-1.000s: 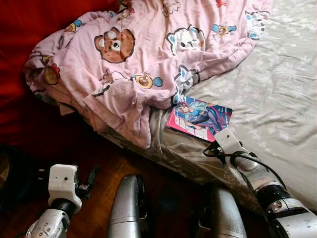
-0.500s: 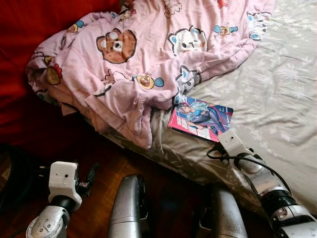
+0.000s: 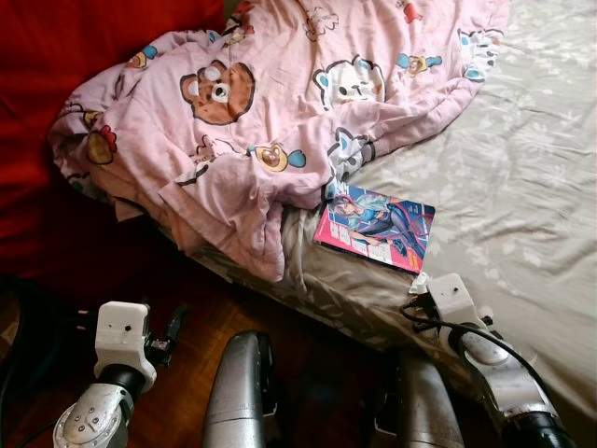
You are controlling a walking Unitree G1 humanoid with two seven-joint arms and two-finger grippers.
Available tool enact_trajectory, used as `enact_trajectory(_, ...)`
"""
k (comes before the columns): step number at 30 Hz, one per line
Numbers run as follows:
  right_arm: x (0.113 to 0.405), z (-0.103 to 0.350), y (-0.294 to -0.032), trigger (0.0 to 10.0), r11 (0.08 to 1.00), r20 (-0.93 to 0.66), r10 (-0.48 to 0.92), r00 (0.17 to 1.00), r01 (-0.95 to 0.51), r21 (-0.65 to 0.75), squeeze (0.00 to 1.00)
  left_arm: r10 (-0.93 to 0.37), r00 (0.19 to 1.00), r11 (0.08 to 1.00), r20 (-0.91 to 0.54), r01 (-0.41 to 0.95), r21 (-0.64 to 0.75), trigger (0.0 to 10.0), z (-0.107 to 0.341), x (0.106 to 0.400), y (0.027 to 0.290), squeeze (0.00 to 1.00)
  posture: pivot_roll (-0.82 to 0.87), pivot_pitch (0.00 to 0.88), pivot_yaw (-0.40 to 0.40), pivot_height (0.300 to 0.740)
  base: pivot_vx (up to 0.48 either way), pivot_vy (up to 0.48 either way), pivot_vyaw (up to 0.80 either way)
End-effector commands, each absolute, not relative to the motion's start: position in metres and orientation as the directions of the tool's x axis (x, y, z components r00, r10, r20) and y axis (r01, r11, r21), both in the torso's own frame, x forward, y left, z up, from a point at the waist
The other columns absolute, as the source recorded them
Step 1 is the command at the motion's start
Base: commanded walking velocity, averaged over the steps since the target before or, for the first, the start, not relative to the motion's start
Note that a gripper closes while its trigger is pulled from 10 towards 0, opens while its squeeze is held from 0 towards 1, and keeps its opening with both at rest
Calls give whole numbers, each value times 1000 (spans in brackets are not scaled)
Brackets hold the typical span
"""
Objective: Clean up the room
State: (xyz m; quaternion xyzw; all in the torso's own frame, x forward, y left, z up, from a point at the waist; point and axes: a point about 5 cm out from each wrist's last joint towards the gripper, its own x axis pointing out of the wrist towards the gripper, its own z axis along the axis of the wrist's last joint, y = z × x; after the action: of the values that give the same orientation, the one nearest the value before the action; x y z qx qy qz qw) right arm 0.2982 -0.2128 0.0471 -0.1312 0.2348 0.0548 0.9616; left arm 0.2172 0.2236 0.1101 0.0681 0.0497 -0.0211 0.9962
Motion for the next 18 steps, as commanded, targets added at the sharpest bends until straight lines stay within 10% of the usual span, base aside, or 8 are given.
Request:
enact_trajectory(1,294,46,-214,0,967,-461,42,886,-152,-205,0,-23,990,987,-138,44,152,10000,101,214,227,0,111,265,43,594,0,0,0)
enact_trajectory(13,303,87,-201,0,994,-163,96,982,-103,-33,0,9,994,989,-105,7,148,10000,95,226,226,0,82,186,14,594,0,0,0)
enact_trajectory(15,303,89,-202,1176,997,-123,59,991,-52,58,0,18,995,991,-96,-5,135,10000,93,231,226,0,67,152,8,594,0,0,0)
enact_trajectory(16,301,87,-203,10000,986,-115,20,993,0,169,0,34,995,993,-92,-23,119,10000,89,236,227,0,59,136,6,594,0,0,0)
enact_trajectory(18,300,84,-202,10000,976,-118,10,993,17,218,0,41,995,993,-91,-31,113,10000,86,239,227,0,50,116,4,594,0,0,0)
